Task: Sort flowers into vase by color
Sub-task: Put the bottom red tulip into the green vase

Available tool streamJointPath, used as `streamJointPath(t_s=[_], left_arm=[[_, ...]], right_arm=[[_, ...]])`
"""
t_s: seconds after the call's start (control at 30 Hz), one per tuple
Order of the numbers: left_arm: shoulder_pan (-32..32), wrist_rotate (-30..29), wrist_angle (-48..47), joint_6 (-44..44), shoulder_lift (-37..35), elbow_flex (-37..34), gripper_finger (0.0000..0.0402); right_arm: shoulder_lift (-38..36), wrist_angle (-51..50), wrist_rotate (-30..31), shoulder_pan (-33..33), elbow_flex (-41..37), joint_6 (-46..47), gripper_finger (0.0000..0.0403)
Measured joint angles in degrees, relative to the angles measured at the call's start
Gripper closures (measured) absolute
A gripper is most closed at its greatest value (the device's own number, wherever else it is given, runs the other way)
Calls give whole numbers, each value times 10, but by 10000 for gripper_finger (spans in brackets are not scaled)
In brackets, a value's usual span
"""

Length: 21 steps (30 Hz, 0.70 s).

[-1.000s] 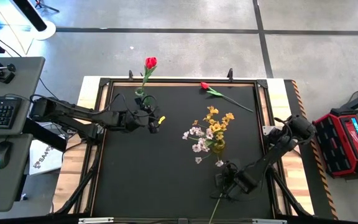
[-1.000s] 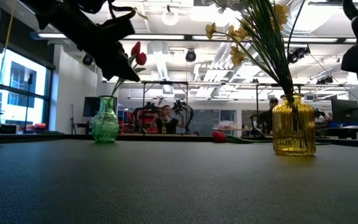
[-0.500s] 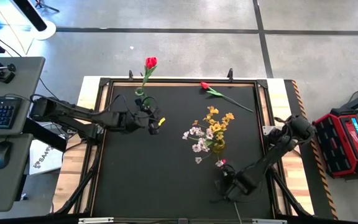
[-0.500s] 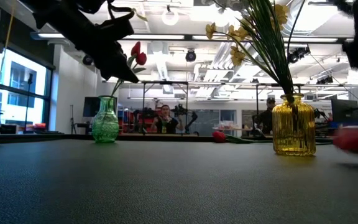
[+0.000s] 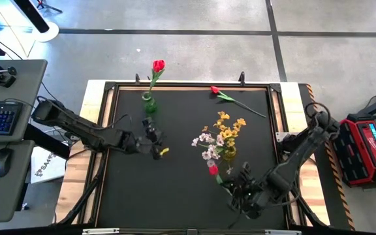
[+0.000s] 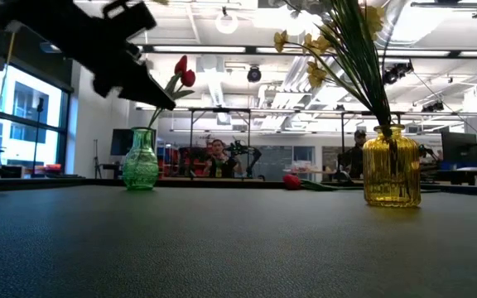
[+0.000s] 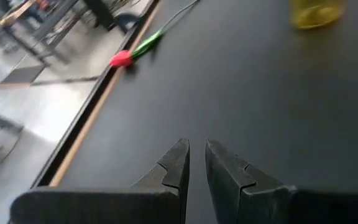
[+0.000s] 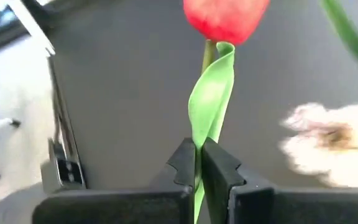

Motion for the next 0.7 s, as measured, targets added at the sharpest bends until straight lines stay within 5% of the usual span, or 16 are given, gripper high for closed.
streamJointPath(t_s=[0.27, 0.53, 0.7], left_arm=[[-73, 12, 185, 31, 0, -40, 362], [-84, 157, 292, 70, 0, -42, 362], [-83, 240, 342, 84, 0, -42, 362]], right_arm=[[-13, 144, 44, -27, 9, -255, 402], [-12, 336, -65, -97, 9, -504, 403], [-10, 458, -76, -118, 9, -657, 403]])
